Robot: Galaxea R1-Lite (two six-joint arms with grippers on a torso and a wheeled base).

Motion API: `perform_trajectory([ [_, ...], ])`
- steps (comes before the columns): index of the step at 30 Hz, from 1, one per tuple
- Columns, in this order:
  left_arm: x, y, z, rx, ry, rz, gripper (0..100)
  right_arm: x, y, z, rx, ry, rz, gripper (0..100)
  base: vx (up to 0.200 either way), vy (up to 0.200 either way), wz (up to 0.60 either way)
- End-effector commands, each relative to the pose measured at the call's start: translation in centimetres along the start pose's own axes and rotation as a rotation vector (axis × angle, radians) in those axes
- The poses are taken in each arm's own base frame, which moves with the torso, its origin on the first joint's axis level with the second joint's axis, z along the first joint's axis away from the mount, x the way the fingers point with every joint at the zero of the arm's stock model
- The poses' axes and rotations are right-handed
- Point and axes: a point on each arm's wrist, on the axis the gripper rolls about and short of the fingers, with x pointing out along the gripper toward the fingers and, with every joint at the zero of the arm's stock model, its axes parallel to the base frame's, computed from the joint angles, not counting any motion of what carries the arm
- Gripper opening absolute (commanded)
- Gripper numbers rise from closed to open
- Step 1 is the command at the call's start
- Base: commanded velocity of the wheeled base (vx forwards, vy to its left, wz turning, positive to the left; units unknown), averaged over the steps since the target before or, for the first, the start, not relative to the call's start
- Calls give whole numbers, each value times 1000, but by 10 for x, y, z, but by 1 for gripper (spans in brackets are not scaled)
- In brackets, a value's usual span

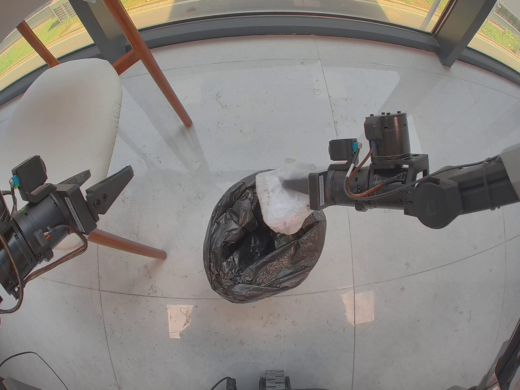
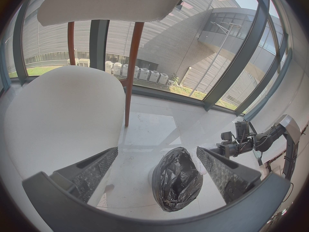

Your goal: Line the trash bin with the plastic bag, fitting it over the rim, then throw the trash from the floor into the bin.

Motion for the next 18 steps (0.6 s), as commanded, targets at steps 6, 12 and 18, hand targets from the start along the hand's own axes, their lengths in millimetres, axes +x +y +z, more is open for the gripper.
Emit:
perform_trajectory([
  [6, 0, 3, 0, -1, -1, 17, 100, 20, -3, -10, 2, 23, 5, 100, 0, 0, 0],
  [12, 0, 3, 0, -1, -4, 17, 100, -14, 10, 14, -13, -43, 12, 100, 0, 0, 0],
  [18, -16, 4, 12, -8, -86, 23, 100, -106, 7, 46, -8, -195, -104, 100, 0, 0, 0],
])
